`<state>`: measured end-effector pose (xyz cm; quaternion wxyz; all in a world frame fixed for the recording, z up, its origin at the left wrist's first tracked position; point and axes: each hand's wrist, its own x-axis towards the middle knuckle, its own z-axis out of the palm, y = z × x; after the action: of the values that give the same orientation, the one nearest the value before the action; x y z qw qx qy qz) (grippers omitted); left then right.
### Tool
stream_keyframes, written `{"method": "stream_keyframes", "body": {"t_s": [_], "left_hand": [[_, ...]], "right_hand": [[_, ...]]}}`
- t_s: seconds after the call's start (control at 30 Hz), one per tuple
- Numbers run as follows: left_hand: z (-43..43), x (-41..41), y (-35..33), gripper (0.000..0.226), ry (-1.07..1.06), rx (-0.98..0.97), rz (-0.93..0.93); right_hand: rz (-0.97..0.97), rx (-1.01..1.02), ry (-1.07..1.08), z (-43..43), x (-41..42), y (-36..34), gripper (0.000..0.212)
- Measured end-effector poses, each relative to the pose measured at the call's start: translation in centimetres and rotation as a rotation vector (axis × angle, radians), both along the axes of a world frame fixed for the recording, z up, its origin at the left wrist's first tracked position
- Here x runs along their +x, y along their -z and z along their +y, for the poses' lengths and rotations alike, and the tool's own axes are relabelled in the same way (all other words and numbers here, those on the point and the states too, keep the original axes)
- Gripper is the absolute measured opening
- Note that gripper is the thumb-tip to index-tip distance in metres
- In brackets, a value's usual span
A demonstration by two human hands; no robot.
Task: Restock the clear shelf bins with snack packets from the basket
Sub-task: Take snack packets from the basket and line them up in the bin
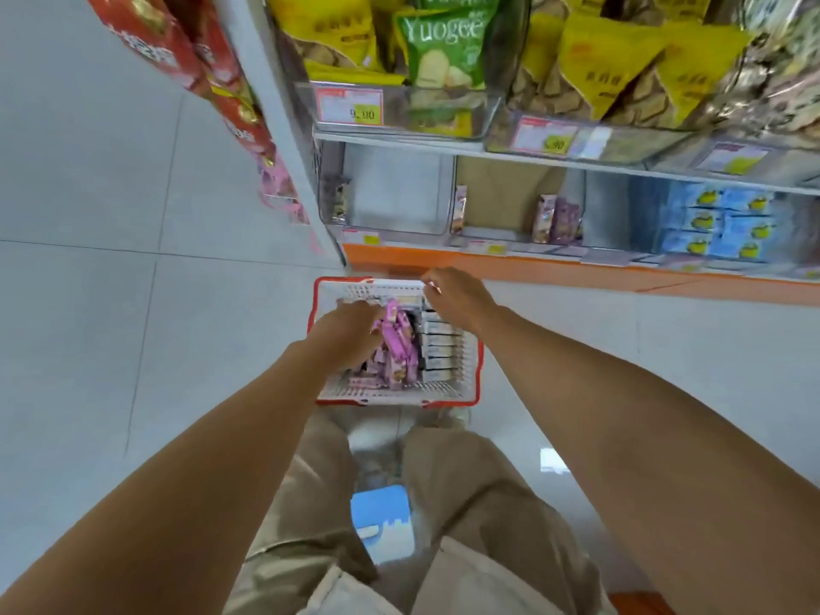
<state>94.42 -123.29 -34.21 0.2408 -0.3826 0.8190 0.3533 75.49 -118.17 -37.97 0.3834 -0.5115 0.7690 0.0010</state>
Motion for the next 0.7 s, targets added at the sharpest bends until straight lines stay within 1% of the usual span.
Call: {"method": "stream_keyframes", "body": {"t_s": [0.2, 0.43, 0.57, 0.7], "left_hand": [[0.6, -2.1, 9.8, 0.033, 0.064, 0.005, -0.021], [1.2, -3.0, 23.8, 0.044, 0.184, 0.004, -0.098], [1.7, -3.5, 31.1, 0.047, 0.243, 0.000, -0.065], [1.9, -3.7, 37.7, 0.049, 0.315, -0.044, -0.032]], "right_hand": [[0.014, 0.032, 0.090, 2.4, -1.8, 10.0, 0.039], [0.061, 0.041, 0.173, 4.7, -1.6, 23.4, 0.038], [0.033, 0.054, 0.235, 5.8, -1.8, 30.1, 0.040], [0.098, 0.030, 0.235, 6.2, -2.0, 35.8, 0.042]]}}
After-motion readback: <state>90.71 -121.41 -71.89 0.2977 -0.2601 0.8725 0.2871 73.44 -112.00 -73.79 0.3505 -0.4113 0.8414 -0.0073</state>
